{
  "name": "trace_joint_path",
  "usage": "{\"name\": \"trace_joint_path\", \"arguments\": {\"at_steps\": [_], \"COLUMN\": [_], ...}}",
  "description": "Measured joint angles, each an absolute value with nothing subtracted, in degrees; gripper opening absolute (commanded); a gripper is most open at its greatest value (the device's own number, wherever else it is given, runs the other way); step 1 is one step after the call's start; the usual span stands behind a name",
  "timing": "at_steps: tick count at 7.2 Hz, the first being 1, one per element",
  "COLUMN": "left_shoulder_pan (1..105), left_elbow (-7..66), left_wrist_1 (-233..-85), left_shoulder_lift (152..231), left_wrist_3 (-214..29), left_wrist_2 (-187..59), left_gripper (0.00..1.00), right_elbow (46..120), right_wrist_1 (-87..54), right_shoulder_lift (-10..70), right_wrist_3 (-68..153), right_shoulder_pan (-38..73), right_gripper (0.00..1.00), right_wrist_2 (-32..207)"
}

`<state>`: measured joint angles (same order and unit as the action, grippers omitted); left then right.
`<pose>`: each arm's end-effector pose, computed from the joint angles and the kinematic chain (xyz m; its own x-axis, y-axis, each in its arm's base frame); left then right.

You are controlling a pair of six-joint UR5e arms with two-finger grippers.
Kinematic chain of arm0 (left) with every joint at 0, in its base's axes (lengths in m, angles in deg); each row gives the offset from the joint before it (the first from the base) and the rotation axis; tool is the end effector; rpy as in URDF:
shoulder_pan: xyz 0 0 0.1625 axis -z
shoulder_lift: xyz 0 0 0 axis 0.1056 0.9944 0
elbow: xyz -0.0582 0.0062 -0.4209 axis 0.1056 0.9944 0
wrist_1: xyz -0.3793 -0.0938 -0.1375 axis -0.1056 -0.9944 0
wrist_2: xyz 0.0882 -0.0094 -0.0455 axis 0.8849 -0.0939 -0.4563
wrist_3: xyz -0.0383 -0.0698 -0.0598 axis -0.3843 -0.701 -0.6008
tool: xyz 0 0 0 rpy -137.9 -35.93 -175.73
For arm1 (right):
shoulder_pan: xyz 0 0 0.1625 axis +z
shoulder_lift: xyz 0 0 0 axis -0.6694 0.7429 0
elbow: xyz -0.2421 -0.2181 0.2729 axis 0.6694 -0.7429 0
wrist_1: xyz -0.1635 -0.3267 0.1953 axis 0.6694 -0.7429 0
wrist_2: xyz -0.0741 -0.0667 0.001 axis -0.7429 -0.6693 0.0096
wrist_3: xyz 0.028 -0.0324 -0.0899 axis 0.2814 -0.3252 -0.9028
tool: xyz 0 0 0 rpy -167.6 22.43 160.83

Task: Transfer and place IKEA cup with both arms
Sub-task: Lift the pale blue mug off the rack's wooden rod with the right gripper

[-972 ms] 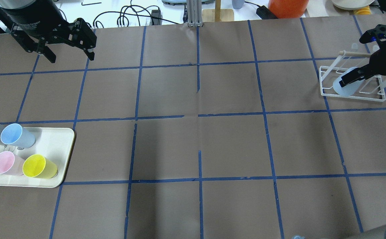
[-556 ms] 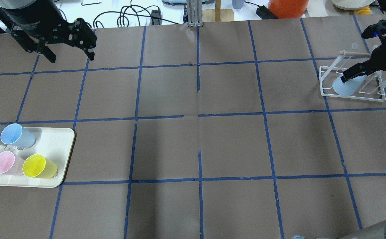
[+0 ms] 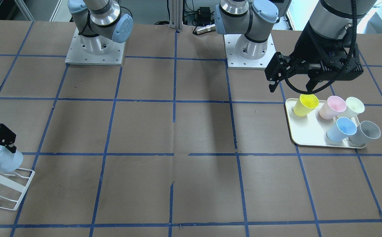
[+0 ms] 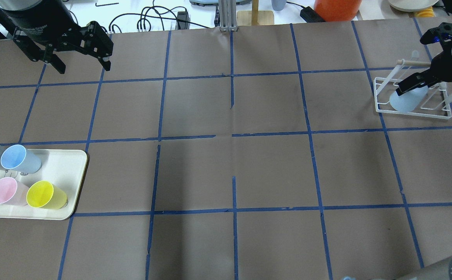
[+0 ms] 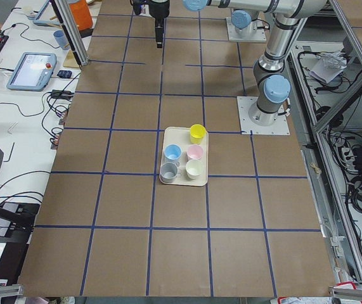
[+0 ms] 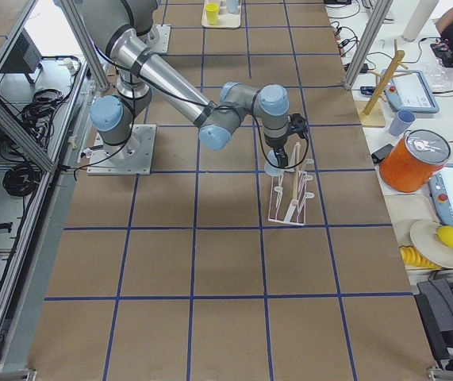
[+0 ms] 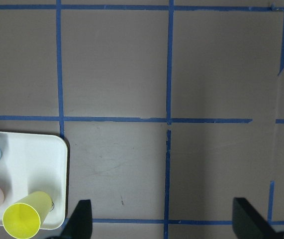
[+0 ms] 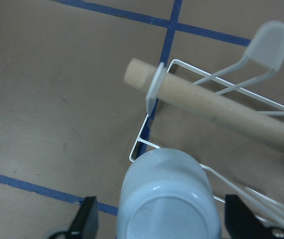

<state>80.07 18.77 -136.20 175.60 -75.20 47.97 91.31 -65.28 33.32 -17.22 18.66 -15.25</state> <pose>-0.0972 -0.5273 0.5332 -0.9996 -0.0264 -0.0093 -0.0260 0.9989 -0.0394 -0.1527 -0.5800 0.3012 -0.9652 -0.2593 -0.0339 -0.2459 0.9441 -0.2198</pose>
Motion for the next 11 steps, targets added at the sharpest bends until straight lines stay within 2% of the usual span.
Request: {"name": "trace_joint_path", "arguments": {"at_steps": [2,6,8,11], "left_shoulder_pan": [80.1,80.1,80.0,80.0], "left_elbow": [18.8,18.7,18.7,18.5], "left_wrist_1": [-136.2,-136.2,-136.2,-136.2], "left_shoulder_lift": [175.6,175.6,175.6,175.6], "left_wrist_3": [-75.2,-75.2,-75.2,-75.2], "left_wrist_2": [48.0,48.0,48.0,48.0], "left_gripper": [1.00,1.00,1.00,1.00], "right_elbow": [91.3,91.3,91.3,90.4], "right_wrist_1": [-65.4,-64.9,-64.5,-64.0], "right_shoulder_lift": [33.3,33.3,33.4,33.9], "right_wrist_3": [-17.2,-17.2,-17.2,-17.3], "right_shoulder_pan": [18.7,18.7,18.7,18.7], "right_gripper": [0.87,0.47,0.33,0.30], "right_wrist_2": [-15.2,-15.3,-15.4,-15.7]}}
